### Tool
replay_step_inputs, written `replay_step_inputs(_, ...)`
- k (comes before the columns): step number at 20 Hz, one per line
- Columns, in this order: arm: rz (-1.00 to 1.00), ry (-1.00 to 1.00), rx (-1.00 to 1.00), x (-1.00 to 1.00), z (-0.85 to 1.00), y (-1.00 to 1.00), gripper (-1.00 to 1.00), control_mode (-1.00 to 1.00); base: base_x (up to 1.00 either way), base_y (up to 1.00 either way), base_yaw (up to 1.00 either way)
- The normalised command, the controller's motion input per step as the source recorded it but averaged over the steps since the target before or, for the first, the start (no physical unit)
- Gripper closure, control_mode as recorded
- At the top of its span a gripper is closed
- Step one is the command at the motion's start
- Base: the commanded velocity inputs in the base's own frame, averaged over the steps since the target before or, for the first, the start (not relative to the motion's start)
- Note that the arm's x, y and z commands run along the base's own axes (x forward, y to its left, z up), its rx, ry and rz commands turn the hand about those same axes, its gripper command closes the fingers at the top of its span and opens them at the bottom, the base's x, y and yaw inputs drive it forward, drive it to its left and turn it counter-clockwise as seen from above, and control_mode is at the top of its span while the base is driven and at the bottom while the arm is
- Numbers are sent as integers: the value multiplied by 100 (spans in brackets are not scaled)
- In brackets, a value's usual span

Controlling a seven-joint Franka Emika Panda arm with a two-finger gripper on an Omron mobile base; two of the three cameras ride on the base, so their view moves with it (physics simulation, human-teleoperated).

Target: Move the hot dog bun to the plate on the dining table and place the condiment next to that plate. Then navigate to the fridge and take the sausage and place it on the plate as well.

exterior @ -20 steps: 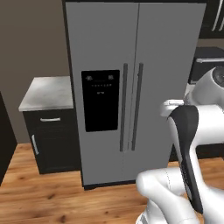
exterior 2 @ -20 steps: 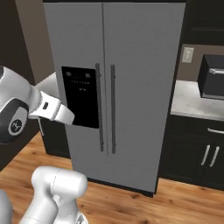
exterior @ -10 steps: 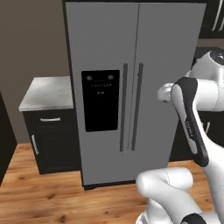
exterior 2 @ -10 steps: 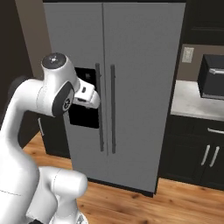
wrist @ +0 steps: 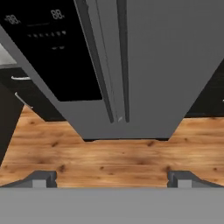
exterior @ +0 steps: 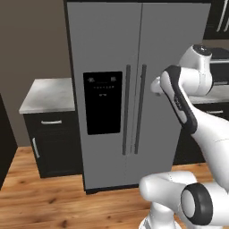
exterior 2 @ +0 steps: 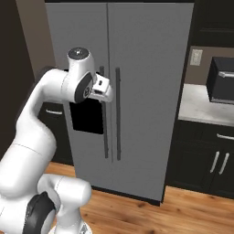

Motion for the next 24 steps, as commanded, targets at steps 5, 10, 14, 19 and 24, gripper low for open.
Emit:
replay_step_inputs(5,0,0,0,84,-37,0,-100,-100,0,0,0)
replay_step_inputs(10,0,0,0,76,-40,-1,-100,-100,0,0,0)
replay_step_inputs(14,0,0,0,61,-24,-11,-100,-100,0,0,0)
replay_step_inputs(19,0,0,-1,46,-16,-11,-100,-100,0,0,0)
replay_step_inputs(24,0,0,-1,49,-19,-1,-100,-100,0,0,0)
